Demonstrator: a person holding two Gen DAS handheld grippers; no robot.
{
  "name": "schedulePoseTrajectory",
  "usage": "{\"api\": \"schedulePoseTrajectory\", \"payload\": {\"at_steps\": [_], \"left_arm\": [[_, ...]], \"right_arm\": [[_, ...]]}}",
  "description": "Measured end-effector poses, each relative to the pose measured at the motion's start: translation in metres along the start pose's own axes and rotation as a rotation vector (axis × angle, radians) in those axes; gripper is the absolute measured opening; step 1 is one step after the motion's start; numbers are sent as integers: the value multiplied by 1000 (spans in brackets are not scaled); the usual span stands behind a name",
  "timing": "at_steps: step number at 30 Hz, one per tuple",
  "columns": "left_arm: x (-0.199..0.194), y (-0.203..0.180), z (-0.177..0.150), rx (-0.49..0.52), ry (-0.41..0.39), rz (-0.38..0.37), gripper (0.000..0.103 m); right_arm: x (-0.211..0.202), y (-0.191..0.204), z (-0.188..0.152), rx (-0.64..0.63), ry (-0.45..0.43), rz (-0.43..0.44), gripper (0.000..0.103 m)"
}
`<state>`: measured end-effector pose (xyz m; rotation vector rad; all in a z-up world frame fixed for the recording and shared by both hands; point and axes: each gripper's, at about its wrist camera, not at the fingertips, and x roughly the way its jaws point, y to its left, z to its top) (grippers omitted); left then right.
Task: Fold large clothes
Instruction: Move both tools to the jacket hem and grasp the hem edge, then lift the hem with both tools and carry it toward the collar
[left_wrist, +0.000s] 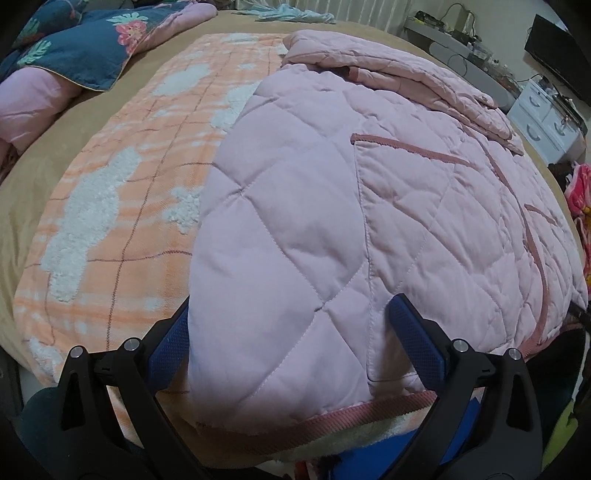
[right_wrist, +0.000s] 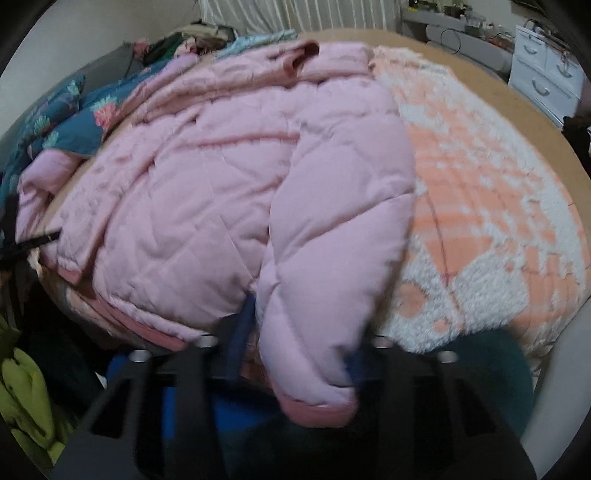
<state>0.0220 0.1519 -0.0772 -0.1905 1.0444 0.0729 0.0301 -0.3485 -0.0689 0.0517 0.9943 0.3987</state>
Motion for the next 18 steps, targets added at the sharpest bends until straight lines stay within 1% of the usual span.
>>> {"api": "schedulePoseTrajectory", "payload": {"at_steps": [1,3,6,7,8,9,10,11,12,13,14,15,17,18], "left_arm": [[-1,1,0,-4,-3,-7,94],[-2,-1,0,0,-7,-16,94],[-3,-5,-1,18,-10,-12,88],[-4,-7,-1,26,-13,-12,85],[-5,-8,-1,34,-15,-12,79],[-7,-11,-1,47,-19,-5,76],[-8,-13,-2,55,-22,1,68],[-10,-15,-2,69,-29,7,57],[-12,-17,-2,74,-36,16,51],[-13,-18,-2,79,-43,24,41],[-14,-18,-3,81,-46,25,33],[-16,-17,-2,77,-52,18,31],[-20,-15,0,73,-66,7,19],[-22,-15,1,74,-75,3,17]], "right_arm": [[-3,0,3,5,-16,5,26],[-15,4,9,7,-73,23,23],[-27,9,19,4,-136,39,21],[-32,10,24,8,-163,52,21],[-37,11,28,13,-186,62,21],[-39,12,30,17,-200,66,21],[-42,13,34,22,-218,74,21],[-44,13,36,25,-230,78,21],[-48,14,37,29,-240,80,21],[-50,14,39,36,-252,87,21],[-51,12,40,51,-258,97,20],[-53,10,41,75,-262,111,20],[-56,8,43,93,-275,112,20],[-57,9,43,96,-280,112,20]]}}
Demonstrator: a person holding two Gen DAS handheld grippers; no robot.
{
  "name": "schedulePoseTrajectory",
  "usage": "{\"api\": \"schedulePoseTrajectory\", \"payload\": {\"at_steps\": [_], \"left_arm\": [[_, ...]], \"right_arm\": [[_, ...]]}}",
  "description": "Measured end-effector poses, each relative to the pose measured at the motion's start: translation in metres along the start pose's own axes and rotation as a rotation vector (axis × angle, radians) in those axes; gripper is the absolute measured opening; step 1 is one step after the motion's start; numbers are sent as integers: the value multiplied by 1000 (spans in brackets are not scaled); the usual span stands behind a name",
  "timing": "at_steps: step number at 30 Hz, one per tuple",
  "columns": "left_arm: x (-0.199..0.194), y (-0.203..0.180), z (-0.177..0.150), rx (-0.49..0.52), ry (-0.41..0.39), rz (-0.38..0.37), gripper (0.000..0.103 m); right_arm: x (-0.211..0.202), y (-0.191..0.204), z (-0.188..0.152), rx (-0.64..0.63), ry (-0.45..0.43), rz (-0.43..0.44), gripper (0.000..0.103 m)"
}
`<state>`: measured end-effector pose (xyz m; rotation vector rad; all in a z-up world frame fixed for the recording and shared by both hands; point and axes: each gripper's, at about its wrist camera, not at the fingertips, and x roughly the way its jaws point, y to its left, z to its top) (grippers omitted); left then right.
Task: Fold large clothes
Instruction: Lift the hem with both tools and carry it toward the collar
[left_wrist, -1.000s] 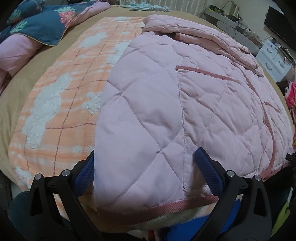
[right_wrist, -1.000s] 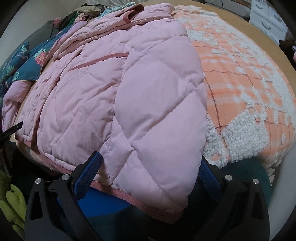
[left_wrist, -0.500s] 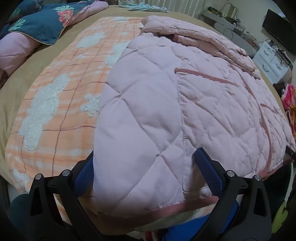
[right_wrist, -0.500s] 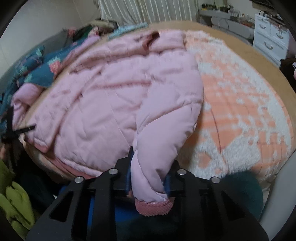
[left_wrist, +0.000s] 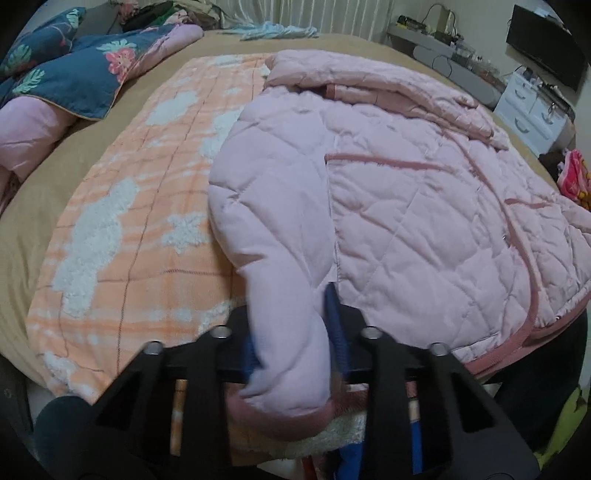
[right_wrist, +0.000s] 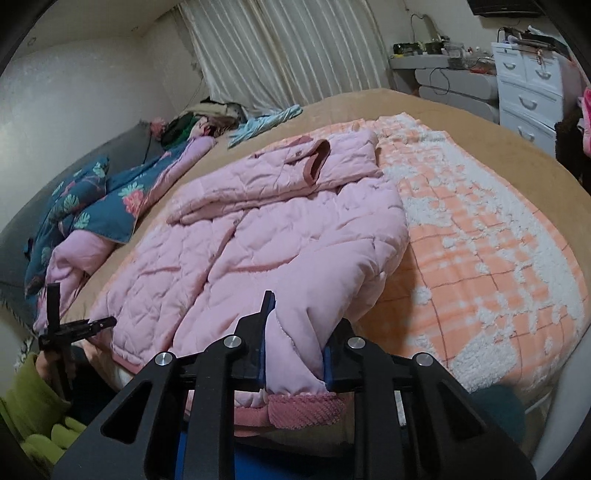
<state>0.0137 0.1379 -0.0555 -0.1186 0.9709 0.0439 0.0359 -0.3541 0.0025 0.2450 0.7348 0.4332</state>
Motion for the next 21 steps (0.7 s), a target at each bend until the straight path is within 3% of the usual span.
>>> {"api": "schedulePoseTrajectory", "payload": {"at_steps": [2,12,21], "left_arm": [[-9,0,6,5,-36,-9,11],[-36,-8,36,10,-144,-43,10],[-52,-21,69,19,-222,-58,10]], "right_arm": [[-2,0,5,12,-13,9,20],[-8,-2,37,89,-67,75,19],[-9,11,67,38,-104,77,19]]}}
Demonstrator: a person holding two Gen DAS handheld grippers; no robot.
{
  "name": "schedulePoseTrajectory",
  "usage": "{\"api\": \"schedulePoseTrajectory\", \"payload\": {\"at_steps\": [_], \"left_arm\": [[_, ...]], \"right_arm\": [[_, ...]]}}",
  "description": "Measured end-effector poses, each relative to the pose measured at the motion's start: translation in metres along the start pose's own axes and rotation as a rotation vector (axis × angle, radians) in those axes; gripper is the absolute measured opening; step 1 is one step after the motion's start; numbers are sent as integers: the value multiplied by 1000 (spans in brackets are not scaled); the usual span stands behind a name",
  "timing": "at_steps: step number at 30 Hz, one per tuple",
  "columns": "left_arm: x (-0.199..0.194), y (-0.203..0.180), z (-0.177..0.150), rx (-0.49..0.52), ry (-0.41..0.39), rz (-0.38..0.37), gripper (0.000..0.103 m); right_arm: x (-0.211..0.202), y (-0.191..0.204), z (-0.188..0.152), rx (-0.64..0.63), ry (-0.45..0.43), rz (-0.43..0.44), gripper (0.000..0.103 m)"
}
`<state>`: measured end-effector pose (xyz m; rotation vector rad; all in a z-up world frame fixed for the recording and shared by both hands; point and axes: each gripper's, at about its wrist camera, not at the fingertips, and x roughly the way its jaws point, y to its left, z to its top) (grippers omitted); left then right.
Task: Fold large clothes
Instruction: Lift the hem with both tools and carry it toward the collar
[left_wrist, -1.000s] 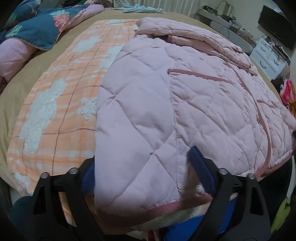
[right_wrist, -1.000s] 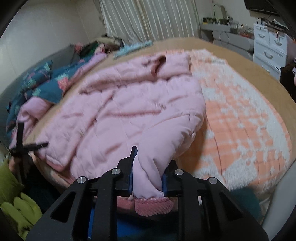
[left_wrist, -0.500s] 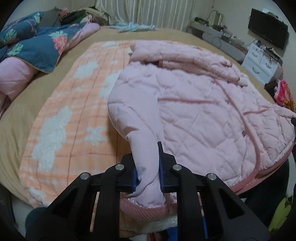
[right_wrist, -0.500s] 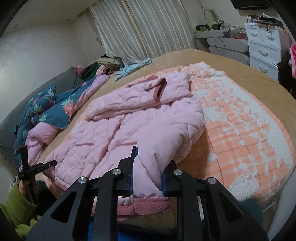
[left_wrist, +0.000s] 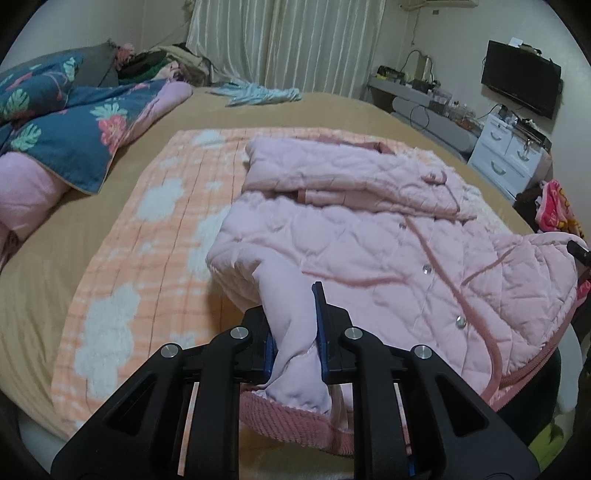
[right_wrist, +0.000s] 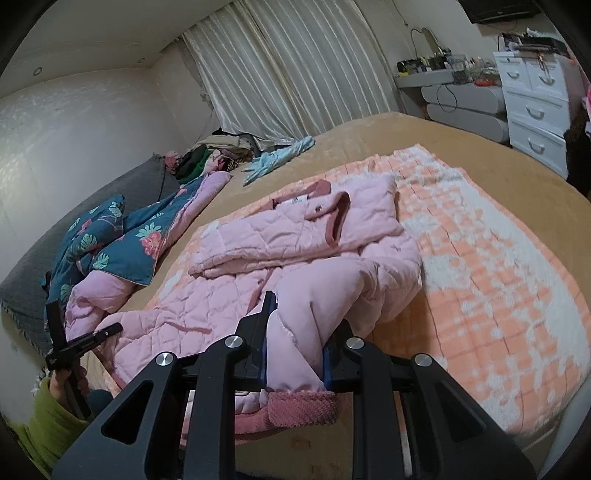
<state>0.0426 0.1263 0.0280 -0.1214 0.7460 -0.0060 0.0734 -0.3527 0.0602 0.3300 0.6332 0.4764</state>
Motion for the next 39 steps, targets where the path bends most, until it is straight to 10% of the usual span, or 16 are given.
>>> {"api": "schedulePoseTrajectory", "payload": {"at_steps": [39], "left_arm": [[-24,-8,142,-25,-216,-37,10]], "right_arm": [[2,4,119,12,-136,-12,18]]}}
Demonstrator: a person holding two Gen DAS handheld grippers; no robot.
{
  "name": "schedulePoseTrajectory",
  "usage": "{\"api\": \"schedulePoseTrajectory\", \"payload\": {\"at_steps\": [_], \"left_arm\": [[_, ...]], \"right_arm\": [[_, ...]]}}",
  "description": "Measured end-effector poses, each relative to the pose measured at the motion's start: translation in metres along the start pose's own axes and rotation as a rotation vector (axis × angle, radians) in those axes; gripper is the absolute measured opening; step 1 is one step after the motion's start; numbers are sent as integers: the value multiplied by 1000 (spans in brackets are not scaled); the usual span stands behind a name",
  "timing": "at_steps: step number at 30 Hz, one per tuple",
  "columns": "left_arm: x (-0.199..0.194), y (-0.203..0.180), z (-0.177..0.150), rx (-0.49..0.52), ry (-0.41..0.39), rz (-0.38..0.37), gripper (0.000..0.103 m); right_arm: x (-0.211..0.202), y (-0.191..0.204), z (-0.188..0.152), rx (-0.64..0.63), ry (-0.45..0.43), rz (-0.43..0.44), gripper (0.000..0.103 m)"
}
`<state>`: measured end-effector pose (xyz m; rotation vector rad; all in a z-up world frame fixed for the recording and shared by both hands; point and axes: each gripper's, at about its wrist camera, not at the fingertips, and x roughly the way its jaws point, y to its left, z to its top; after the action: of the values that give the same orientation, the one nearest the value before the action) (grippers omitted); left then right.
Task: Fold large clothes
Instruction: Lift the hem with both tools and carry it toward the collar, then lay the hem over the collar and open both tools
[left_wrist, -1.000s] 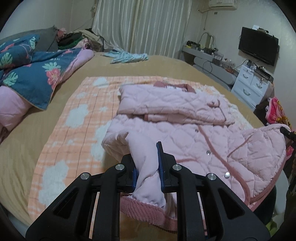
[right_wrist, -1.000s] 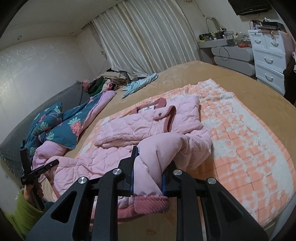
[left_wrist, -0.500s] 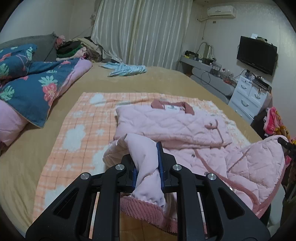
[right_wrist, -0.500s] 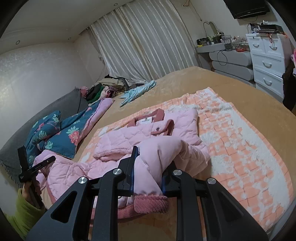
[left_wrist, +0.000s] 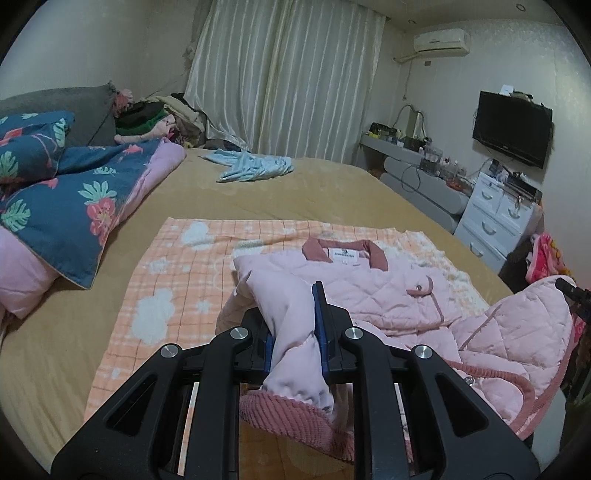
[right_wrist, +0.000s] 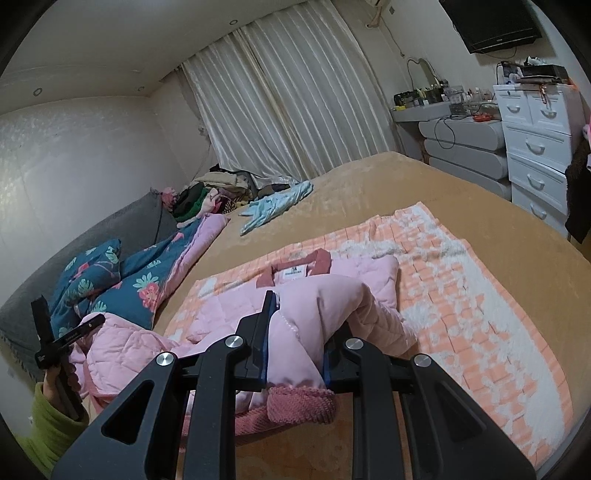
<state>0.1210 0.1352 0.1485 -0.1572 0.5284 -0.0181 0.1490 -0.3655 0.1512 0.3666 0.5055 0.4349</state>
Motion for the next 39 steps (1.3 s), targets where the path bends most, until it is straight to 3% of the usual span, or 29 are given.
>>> {"api": "schedulePoseTrajectory", "payload": {"at_steps": [9,17,29,33,37,38,39], "left_arm": [[24,7,16,-38,4,36,10],[51,1,15,7,25,92,11],[83,3,20,40,34,146,13],[98,5,22,42,47,155,13],[113,8,24,39,69,160,13],[118,9,26,38,75,160,13],[122,10,28,34,82,157,13]], "right_arm": [[25,-10,18,42,14,-54,19],[55,-31,17,93,62,-104,19],[95,-63,24,156,117,-133,19],[110,-76,29,201,133,-99,22],[128,-94,34,292,156,-37,32],[131,-98,35,325,155,4,40],[133,-101,37,347,149,38,61]]}}
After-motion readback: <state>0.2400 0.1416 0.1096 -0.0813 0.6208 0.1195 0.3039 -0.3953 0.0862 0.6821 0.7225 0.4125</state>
